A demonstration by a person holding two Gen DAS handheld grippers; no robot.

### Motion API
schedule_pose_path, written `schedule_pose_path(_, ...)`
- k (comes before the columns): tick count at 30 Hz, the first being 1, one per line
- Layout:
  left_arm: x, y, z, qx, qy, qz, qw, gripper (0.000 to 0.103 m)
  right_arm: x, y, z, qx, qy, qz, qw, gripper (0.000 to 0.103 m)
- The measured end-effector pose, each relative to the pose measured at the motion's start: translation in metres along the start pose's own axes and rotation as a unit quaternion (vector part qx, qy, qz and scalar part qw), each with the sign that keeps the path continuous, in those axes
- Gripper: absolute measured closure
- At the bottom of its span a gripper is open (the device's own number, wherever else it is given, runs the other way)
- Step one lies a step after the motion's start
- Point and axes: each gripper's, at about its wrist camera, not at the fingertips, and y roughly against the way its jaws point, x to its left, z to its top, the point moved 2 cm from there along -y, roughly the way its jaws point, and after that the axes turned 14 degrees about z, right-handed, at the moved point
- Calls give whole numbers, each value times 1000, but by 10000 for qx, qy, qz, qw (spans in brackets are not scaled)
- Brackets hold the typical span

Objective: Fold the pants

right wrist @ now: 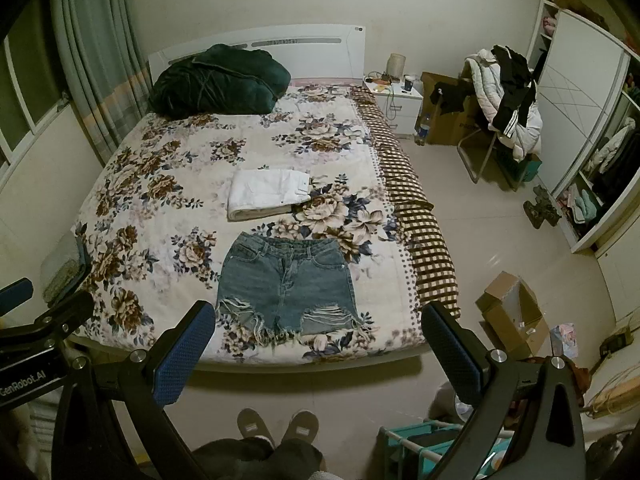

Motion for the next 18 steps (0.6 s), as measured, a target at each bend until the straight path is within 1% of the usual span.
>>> schedule_pose_path(18, 0, 0, 0, -14, 11, 0, 10000, 0, -1, 5, 1, -1, 10, 6, 10000, 0)
